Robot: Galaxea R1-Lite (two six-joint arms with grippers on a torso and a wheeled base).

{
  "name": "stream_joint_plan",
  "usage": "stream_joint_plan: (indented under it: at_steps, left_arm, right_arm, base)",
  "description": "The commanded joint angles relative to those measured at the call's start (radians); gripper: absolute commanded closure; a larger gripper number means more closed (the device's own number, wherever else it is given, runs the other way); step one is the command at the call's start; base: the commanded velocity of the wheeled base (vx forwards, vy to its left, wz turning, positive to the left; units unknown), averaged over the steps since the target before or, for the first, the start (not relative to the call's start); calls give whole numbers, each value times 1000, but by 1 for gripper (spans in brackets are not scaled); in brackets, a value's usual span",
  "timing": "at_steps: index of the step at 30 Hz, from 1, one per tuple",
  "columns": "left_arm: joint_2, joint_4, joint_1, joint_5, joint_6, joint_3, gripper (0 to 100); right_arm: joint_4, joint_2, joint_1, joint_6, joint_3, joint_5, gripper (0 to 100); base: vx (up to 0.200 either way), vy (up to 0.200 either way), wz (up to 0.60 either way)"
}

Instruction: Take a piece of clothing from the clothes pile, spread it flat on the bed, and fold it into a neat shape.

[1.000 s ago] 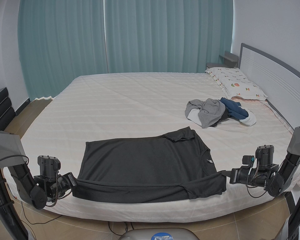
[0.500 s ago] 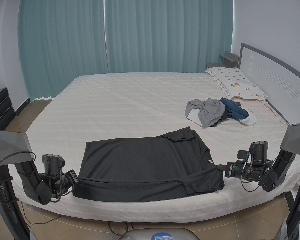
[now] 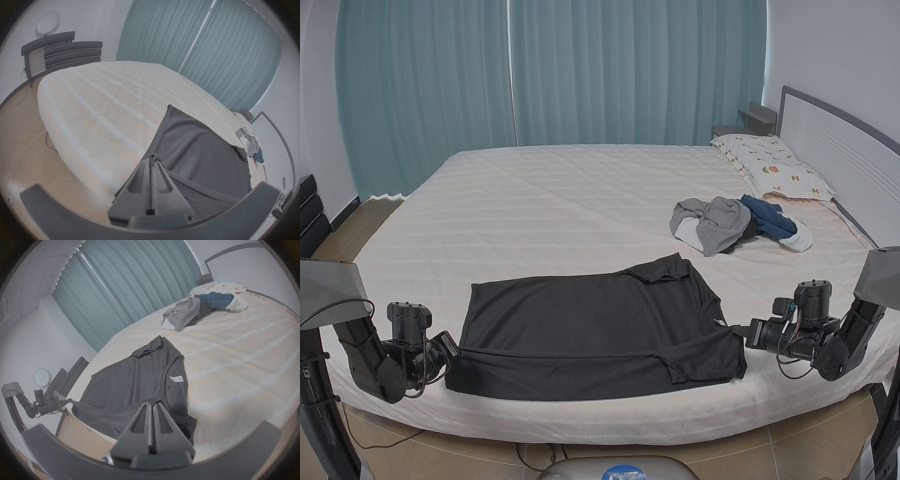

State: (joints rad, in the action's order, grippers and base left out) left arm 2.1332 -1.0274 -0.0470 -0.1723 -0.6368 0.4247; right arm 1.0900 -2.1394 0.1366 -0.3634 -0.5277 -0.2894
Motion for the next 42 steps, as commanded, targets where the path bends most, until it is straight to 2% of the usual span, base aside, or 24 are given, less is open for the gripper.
stream_joint_plan:
  at_steps: [1, 10, 16, 21, 27, 31, 42]
  left_arm:
    - [-49, 4, -1, -3, 0, -21, 100]
    - [-108, 3, -4, -4, 48, -93, 100]
    - [-122, 4, -5, -4, 62, -112, 100]
    - [-102, -6, -8, -10, 62, -86, 100]
    - [-42, -8, -5, -10, 48, -24, 100]
    - [7, -8, -7, -12, -3, 37, 100]
    - [94, -8, -7, -13, -12, 100, 100]
  right_arm:
    - [1, 107, -8, -9, 81, -10, 100]
    - [1, 276, -11, -5, 282, -13, 100]
    - [-1, 322, -2, -2, 334, -19, 100]
    - [-1, 268, -3, -5, 298, -19, 100]
    - [1, 102, 0, -8, 164, -13, 100]
    - [-1, 32, 0, -9, 90, -8, 100]
    - [2, -79, -6, -12, -20, -7, 100]
  base:
    - [0, 0, 0]
    - [0, 0, 0]
    - [0, 0, 0]
    - [0, 0, 0]
    - [0, 0, 0]
    - [0, 0, 0]
    - [0, 0, 0]
